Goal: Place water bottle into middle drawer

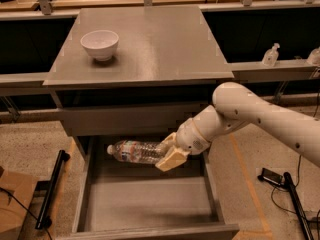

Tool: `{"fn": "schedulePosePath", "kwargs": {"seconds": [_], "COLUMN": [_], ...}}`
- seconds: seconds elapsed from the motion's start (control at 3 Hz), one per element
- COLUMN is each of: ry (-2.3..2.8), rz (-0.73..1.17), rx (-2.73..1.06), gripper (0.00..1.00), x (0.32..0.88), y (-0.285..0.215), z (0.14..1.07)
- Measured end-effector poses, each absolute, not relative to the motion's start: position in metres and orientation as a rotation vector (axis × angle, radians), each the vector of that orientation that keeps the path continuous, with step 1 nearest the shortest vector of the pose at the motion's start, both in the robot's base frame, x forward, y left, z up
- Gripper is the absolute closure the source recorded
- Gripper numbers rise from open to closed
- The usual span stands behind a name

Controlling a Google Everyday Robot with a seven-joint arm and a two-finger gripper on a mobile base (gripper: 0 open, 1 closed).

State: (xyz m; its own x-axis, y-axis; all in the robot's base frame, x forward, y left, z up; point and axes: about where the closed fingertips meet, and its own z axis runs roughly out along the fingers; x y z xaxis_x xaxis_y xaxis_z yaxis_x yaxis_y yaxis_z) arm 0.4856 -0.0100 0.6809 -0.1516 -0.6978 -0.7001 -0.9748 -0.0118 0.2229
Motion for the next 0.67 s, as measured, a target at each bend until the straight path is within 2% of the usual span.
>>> {"fn": "schedulePosePath", "kwargs": {"seconds": [0.67], "ry": [1.926], "rz": [1.133], "rx": [-1.741], "gripper": [1.00], "x": [0.446], "y": [0.001], "z": [0.542]}}
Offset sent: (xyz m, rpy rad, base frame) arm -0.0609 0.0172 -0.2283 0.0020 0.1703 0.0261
